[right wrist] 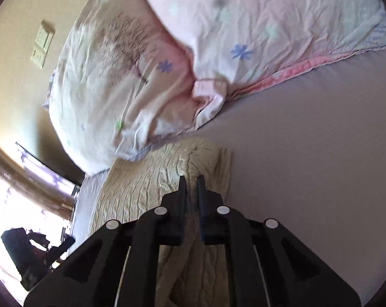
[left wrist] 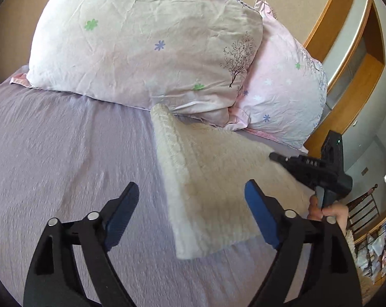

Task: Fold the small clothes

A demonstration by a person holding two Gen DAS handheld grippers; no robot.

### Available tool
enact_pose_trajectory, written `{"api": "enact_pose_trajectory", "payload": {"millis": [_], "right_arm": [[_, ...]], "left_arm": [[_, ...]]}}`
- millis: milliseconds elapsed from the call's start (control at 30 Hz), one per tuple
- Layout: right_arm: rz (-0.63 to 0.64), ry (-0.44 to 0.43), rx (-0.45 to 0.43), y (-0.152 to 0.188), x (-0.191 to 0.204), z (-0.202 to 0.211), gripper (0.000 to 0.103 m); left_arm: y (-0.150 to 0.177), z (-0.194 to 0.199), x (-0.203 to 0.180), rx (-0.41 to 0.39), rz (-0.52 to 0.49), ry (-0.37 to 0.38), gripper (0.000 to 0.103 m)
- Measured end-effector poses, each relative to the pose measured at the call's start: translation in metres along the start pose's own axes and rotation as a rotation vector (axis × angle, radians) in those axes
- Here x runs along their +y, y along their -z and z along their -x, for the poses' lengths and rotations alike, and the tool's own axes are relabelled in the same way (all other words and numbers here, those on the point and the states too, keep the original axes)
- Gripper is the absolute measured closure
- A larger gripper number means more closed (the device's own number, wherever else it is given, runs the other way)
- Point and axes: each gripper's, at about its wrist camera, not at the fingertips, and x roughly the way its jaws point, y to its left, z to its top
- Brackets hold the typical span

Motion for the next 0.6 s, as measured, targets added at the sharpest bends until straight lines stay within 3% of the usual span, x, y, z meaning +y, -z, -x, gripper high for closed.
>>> {"api": "enact_pose_trajectory", "payload": {"millis": [33, 100, 133, 200, 233, 267, 300, 433, 600], "right_arm": [[-0.007, 0.022, -0.003, 0.002, -0.002, 0.000, 0.095], [0.010, 0.007, -0.002, 0.011, -0.002, 0.004, 0.094], [0.023, -0.004, -0.008, 0.017, 0.001, 0.011, 0.087], [0.052, -0.011, -0.029, 0.029, 0.007, 0.033, 0.054], [0.077, -0.031, -0.055, 0.037, 0.010, 0.050, 0.009], [0.122, -0.055, -0.090, 0.046, 0.018, 0.061, 0.002], [0.174, -0.050, -0.107, 0.058, 0.024, 0.075, 0.002], [0.371, 0.159, -0.095, 0.108, 0.046, 0.099, 0.002], [0.435, 0.265, 0.027, 0.140, 0.057, 0.066, 0.002]], "left_arm": [[0.007, 0.001, -0.004, -0.004, -0.010, -0.050, 0.005], [0.021, 0.003, -0.011, -0.008, -0.040, -0.144, 0.001], [0.027, 0.004, -0.014, -0.006, -0.062, -0.166, 0.001], [0.038, 0.002, -0.018, 0.017, -0.092, -0.200, 0.001], [0.043, -0.002, -0.019, 0.036, -0.101, -0.224, 0.001], [0.048, -0.007, -0.020, 0.063, -0.111, -0.249, 0.001], [0.053, -0.013, -0.021, 0.092, -0.126, -0.272, 0.001], [0.070, -0.032, -0.026, 0.154, -0.191, -0.321, 0.001], [0.078, -0.042, -0.029, 0.192, -0.209, -0.309, 0.001]]}}
